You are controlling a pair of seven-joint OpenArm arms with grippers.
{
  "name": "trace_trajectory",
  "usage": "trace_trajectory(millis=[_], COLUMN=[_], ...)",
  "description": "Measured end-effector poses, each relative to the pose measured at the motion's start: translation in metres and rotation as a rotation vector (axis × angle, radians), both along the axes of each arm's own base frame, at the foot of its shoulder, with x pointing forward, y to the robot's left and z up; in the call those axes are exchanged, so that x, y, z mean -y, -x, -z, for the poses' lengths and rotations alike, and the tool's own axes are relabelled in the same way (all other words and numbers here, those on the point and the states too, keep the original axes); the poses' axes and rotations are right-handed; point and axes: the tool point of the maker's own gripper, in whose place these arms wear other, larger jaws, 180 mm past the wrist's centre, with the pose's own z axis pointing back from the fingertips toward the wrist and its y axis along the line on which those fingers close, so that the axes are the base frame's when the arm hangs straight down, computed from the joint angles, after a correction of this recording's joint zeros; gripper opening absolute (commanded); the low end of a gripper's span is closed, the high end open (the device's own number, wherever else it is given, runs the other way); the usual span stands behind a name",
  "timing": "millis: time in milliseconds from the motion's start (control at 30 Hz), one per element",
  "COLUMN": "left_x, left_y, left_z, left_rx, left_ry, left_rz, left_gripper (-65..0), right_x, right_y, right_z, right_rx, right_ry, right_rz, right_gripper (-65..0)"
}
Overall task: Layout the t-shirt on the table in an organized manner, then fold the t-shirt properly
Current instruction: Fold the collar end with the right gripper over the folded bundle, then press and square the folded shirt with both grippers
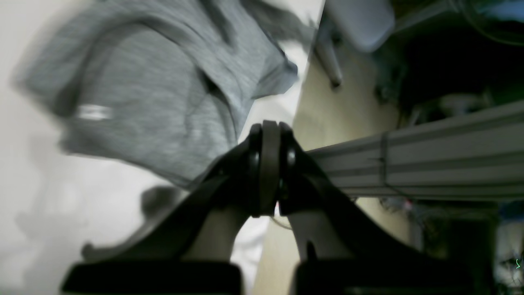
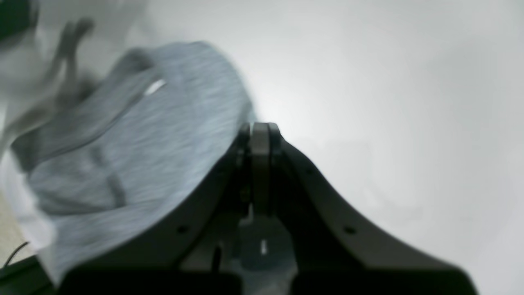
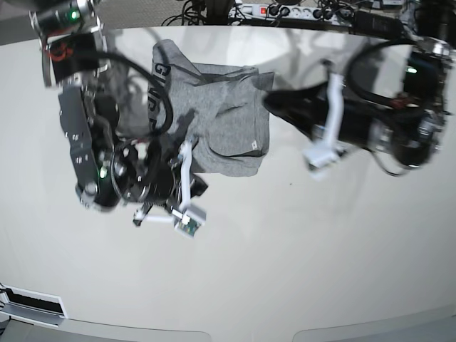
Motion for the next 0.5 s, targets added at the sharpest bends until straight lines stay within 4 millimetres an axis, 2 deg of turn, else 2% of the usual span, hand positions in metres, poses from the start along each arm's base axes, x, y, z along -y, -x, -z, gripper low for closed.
trace_trajectory(millis=[100, 233, 400, 500], left_x=[0.016, 0.030, 0.034, 0.030], left_y=[0.021, 0.037, 0.049, 0.043], left_z=[0.025, 0.048, 0.075, 0.093], left_rx=[-0.002, 0.050, 0.097, 0.110], left_ry=[-0.085, -0.161, -0.236, -0.261], left_rz=[0.090, 0.164, 0.217, 0.189], left_gripper=[-65.0, -65.0, -65.0, -65.0], right_x=[0.009, 0.022, 0.052, 0.058], right_y=[-0.014, -0.019, -0.003, 0.014], right_z=[0.007, 0.031, 0.071, 0.074], right_rx=[-0.008, -0.089, -0.233, -0.327], right_ry=[0.042, 0.082, 0.147, 0.110], right_rz=[0.019, 0.046, 0.084, 0.085], right_gripper=[-65.0, -65.0, -65.0, -65.0])
